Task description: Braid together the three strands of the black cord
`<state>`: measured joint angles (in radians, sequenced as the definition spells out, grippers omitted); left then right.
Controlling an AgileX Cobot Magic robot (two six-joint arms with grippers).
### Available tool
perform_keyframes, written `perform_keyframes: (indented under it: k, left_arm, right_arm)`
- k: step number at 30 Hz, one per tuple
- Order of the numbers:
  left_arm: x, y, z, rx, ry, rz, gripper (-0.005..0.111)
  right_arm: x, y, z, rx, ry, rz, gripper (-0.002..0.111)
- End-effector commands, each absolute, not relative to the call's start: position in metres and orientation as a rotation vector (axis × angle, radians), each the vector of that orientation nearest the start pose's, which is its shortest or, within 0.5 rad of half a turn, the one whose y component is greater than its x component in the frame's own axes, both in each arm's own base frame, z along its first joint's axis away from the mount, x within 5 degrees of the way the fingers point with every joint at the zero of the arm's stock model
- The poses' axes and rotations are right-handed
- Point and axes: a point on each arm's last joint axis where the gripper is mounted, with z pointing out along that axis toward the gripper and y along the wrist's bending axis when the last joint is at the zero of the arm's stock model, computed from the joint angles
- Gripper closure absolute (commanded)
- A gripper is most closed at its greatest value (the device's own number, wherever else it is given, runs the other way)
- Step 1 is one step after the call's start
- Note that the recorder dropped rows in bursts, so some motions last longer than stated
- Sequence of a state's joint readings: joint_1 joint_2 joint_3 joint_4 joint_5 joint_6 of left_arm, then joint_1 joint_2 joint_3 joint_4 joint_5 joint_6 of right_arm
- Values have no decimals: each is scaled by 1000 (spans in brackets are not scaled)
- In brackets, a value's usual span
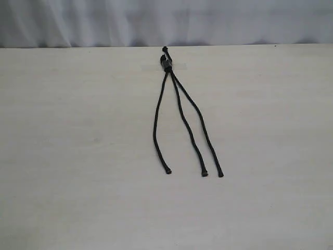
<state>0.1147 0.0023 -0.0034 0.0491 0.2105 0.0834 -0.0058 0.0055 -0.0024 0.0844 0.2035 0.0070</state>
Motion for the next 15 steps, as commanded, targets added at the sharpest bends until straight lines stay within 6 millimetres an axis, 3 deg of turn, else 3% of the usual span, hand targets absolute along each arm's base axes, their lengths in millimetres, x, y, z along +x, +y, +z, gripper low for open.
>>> perform_keyframes:
  k: [1, 15]
  left_arm:
    - [55, 7, 195, 0, 1687, 188, 107]
    - [56, 7, 199, -10, 1638, 174, 107]
  right_arm:
    - [56, 1, 194, 69, 1689, 74, 104]
    - [56, 1, 197, 64, 1666, 68, 104]
